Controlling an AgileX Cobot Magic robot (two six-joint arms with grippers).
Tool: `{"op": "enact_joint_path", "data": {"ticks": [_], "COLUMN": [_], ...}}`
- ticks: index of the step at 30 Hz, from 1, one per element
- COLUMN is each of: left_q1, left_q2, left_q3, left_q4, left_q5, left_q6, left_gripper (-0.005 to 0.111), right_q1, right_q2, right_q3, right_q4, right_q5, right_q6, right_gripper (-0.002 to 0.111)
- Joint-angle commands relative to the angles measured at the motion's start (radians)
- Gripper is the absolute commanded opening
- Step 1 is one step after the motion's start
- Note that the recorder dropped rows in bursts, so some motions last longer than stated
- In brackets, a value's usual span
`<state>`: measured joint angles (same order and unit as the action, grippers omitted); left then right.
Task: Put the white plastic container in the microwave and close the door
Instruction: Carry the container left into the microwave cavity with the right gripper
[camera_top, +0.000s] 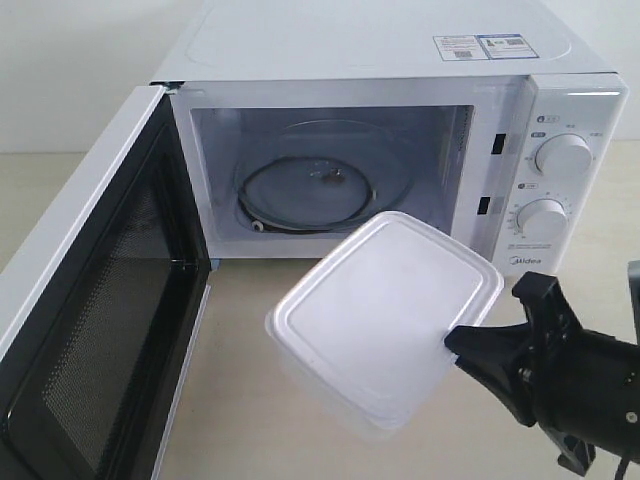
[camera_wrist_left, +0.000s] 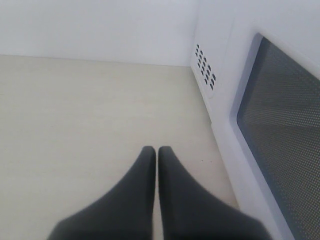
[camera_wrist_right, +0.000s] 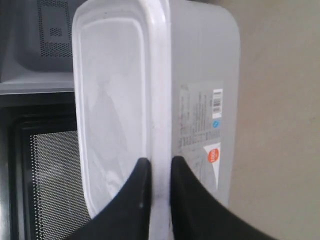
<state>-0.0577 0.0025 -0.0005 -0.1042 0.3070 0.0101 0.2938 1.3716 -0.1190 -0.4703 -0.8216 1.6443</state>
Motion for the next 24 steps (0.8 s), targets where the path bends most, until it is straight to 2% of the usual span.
{"op": "enact_joint_path", "data": {"ticks": [1,4,6,17,24], "left_q1": [0.004,0.004,0.004,0.004,0.004], "left_q2": [-0.003,-0.003,-0.003,-0.003,-0.003], "left_q3": [0.000,0.000,0.000,0.000,0.000], "left_q4": [0.000,0.000,0.000,0.000,0.000], "left_q5": [-0.011,-0.011,-0.011,-0.011,-0.011], "left_q6": [-0.002,-0.002,-0.002,-0.002,-0.002], "left_gripper": [0.004,0.004,0.004,0.004,0.004], "right_q1": [0.272,0.480,0.547,0.552,0.465], "right_q2": [-0.009,0.013,0.068,0.443,0.494], "right_q3": [-0.015,-0.100,-0.188,-0.576,-0.749], "right_q4": [0.521,0.996,1.194,1.389,1.378], "right_q5": [-0.008,0.050,0.050,-0.029,0.048], "right_q6": [-0.211,-0.468,-0.611,-0.633,-0.756], "right_gripper": [0.000,0.000,0.000,0.000,0.000]}}
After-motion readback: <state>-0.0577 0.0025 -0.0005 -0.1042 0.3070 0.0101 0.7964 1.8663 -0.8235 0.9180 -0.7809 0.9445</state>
